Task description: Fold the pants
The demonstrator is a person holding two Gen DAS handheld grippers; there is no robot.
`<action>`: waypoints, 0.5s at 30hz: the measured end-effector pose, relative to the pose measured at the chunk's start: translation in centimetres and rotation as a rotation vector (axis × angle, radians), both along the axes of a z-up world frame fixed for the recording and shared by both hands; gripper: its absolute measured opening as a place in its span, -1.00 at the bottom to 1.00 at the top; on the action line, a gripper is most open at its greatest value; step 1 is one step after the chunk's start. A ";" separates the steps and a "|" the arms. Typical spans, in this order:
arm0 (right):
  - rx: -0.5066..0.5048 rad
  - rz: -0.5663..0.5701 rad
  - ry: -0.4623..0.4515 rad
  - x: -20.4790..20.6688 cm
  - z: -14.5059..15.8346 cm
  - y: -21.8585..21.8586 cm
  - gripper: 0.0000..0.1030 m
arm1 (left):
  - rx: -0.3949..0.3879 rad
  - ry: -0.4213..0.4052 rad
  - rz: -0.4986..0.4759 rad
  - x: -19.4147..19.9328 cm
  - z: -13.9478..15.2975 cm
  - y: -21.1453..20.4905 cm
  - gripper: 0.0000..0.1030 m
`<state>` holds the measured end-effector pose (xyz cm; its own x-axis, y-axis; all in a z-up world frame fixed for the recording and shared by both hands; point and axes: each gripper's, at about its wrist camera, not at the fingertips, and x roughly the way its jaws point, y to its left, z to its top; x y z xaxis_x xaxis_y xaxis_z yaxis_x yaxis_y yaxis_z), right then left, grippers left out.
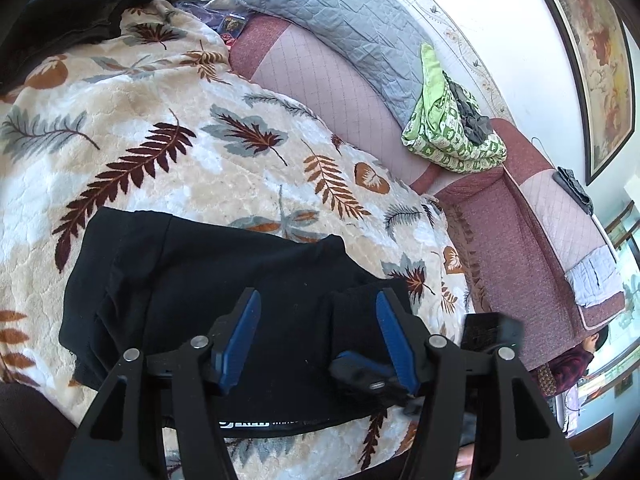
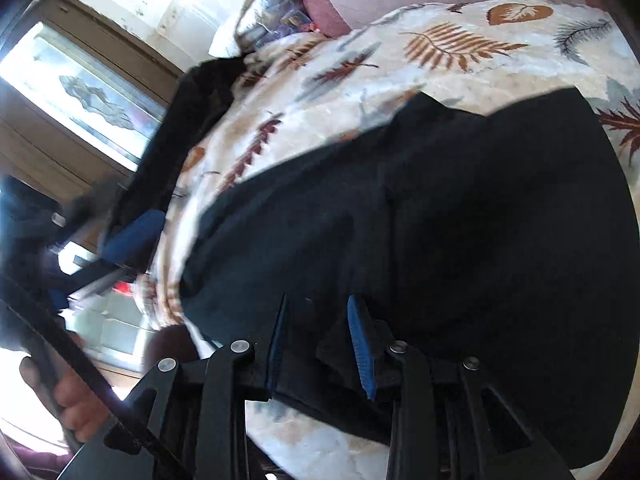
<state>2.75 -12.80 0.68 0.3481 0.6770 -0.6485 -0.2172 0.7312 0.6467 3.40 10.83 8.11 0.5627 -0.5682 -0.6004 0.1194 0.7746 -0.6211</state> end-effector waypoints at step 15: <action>0.142 -0.203 0.008 3.6 -0.7 -5.8 0.13 | 0.111 -0.031 -0.002 -1.3 1.8 -3.6 0.43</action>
